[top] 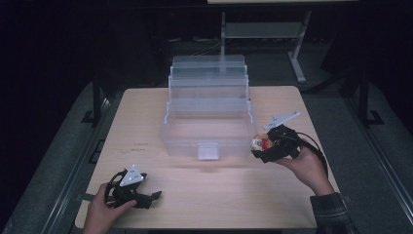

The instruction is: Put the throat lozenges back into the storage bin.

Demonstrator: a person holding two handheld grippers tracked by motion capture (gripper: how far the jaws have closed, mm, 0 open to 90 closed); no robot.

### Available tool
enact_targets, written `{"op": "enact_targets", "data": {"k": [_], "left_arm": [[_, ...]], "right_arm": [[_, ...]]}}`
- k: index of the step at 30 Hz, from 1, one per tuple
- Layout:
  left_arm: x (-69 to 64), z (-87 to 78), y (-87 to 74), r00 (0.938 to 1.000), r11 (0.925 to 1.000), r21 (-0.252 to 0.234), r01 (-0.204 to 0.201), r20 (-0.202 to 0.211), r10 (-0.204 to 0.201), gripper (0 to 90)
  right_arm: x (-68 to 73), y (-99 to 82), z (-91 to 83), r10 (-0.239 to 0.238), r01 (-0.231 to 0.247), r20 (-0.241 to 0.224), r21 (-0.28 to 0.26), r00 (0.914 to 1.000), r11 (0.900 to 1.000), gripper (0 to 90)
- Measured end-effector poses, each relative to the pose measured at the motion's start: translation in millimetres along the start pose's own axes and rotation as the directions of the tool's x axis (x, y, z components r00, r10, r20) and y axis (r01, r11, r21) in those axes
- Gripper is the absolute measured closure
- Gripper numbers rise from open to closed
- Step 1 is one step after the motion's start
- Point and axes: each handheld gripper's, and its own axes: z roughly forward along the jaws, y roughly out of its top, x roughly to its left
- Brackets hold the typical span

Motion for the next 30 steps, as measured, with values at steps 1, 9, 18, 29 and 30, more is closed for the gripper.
{"op": "enact_targets", "data": {"k": [1, 9, 18, 29, 30], "left_arm": [[0.0, 0.0, 0.0, 1.0, 1.0, 0.0, 0.0, 0.0, 0.0, 10.9], [0.1, -0.1, 0.0, 1.0, 1.0, 0.002, -0.002, 0.0, 0.002, 10.9], [0.0, -0.1, 0.0, 1.0, 1.0, 0.002, 0.0, 0.001, 0.0, 10.9], [0.0, -0.2, 0.0, 1.0, 1.0, 0.002, -0.002, 0.001, 0.002, 10.9], [0.0, -0.1, 0.0, 1.0, 1.0, 0.002, -0.001, 0.001, 0.001, 10.9]], "right_arm": [[-0.6, 1.4, 0.5, -0.001, 0.001, 0.002, -0.001, 1.0, 1.0, 19.6], [-3.1, 12.6, 3.2, -0.007, 0.006, 0.004, 0.007, 1.0, 1.0, 19.6], [-8.7, 26.6, 11.8, -0.012, 0.012, 0.005, 0.014, 0.9999, 0.9998, 19.7], [-15.8, 38.5, 19.0, 0.005, -0.005, 0.012, 0.021, 0.9999, 0.9998, 19.6], [-17.0, 41.1, 20.8, 0.006, -0.006, 0.011, 0.02, 0.9999, 0.9998, 19.6]]}}
